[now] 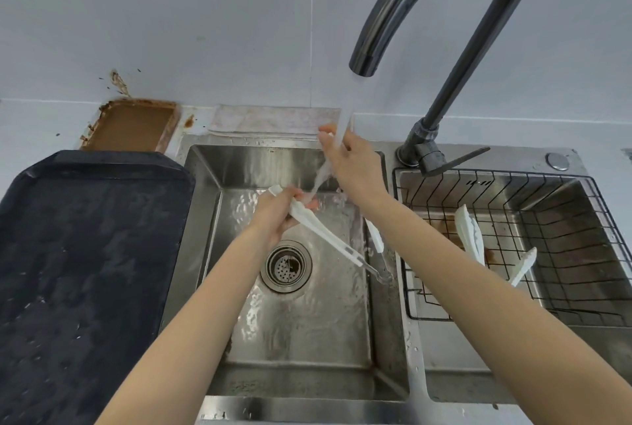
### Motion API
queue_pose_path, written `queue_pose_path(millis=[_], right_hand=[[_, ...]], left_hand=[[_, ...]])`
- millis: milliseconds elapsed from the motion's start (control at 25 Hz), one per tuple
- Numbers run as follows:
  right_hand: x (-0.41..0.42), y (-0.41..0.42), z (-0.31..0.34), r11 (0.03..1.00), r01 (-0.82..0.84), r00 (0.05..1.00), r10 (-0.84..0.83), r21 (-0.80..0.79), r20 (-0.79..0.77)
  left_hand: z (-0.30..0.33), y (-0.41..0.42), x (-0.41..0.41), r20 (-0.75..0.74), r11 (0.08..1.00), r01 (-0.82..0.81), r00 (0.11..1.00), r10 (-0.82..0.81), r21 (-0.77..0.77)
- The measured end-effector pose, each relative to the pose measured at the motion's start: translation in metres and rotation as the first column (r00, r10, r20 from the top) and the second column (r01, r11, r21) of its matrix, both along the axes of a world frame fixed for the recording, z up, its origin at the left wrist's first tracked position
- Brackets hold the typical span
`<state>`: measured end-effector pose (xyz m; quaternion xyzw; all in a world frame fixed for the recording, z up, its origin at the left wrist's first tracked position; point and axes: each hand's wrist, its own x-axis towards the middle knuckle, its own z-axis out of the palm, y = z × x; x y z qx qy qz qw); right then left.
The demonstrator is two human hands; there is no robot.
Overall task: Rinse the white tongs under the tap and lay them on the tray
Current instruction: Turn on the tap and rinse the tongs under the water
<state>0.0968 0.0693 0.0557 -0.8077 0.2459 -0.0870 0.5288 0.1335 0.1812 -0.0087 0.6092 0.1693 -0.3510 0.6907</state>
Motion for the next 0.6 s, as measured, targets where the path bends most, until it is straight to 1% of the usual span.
queue_pose_path(millis=[80,160,240,360,400,480,560,600], right_hand=[[-0.006,0.000,-0.001,0.999,-0.022,1.000,0.022,-0.043,0.018],[-0.013,-0.002,-0.003,0.996,-0.069,0.998,0.068,-0.052,-0.017],[-0.018,-0.002,-0.007,0.997,-0.070,0.997,0.071,0.024,-0.020],[-0.020,-0.006,-0.020,0.987,0.023,1.000,-0.025,0.160,0.010],[-0.021,-0.009,-0.023,0.978,0.058,0.998,-0.060,0.200,0.005],[-0.021,-0.018,-0.028,0.955,0.146,0.989,-0.146,0.257,-0.020],[-0.022,-0.026,-0.036,0.925,0.220,0.975,-0.216,0.311,-0.049],[-0.022,-0.028,-0.042,0.912,0.242,0.970,-0.231,0.332,-0.073]], left_hand=[[0.004,-0.008,-0.002,0.048,0.998,0.045,0.998,-0.047,0.038],[0.010,-0.016,-0.004,0.097,0.992,0.093,0.990,-0.101,0.083],[0.020,-0.026,-0.005,0.104,0.985,0.157,0.981,-0.163,0.065],[0.034,-0.039,-0.004,0.102,0.972,0.235,0.967,-0.235,0.009],[0.035,-0.041,-0.004,0.118,0.972,0.234,0.965,-0.233,0.000],[0.030,-0.039,-0.003,0.114,0.987,0.153,0.982,-0.147,-0.042],[0.019,-0.030,-0.004,0.057,0.996,0.035,0.998,-0.030,-0.083],[0.013,-0.023,-0.006,0.031,0.997,0.017,0.999,-0.015,-0.076]])
